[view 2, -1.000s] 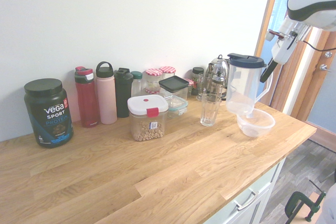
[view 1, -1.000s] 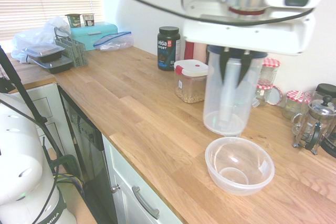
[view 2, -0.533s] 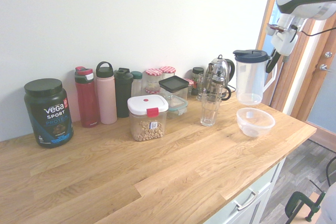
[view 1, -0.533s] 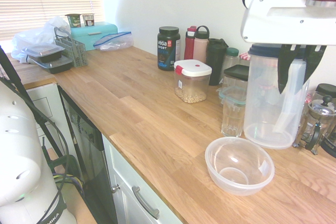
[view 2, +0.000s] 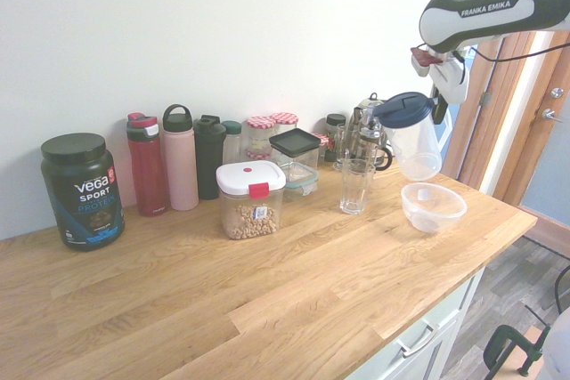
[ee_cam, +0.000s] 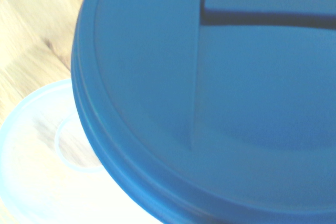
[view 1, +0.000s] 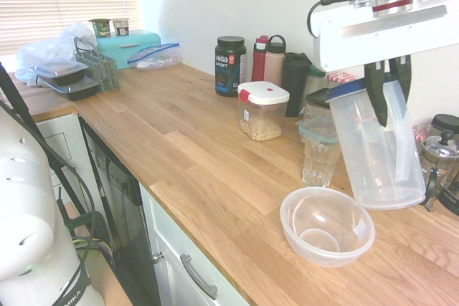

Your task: Pour me some water

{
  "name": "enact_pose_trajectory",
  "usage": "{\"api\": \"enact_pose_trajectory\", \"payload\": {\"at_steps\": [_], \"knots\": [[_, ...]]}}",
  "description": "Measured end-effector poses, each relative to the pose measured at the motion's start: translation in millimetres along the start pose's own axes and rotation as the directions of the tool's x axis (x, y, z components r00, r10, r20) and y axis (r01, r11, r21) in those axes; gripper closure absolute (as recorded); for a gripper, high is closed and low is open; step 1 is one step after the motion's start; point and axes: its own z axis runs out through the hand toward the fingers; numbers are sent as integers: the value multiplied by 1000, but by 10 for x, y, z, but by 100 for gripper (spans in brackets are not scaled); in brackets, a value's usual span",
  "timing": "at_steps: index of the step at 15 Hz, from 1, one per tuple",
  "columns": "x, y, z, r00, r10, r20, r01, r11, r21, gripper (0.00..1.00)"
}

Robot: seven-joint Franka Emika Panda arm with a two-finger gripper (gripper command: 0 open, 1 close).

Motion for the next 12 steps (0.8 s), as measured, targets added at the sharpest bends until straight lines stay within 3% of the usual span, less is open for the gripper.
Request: {"api": "enact_pose_trajectory", "payload": {"at_steps": [3, 8, 12], "knots": [[28, -244, 47, 1000, -25, 15, 26, 996, -91, 100], [17, -350, 69, 999, -33, 26, 37, 991, -132, 100], [-19, -485, 113, 997, -57, 59, 69, 972, -224, 100]]}}
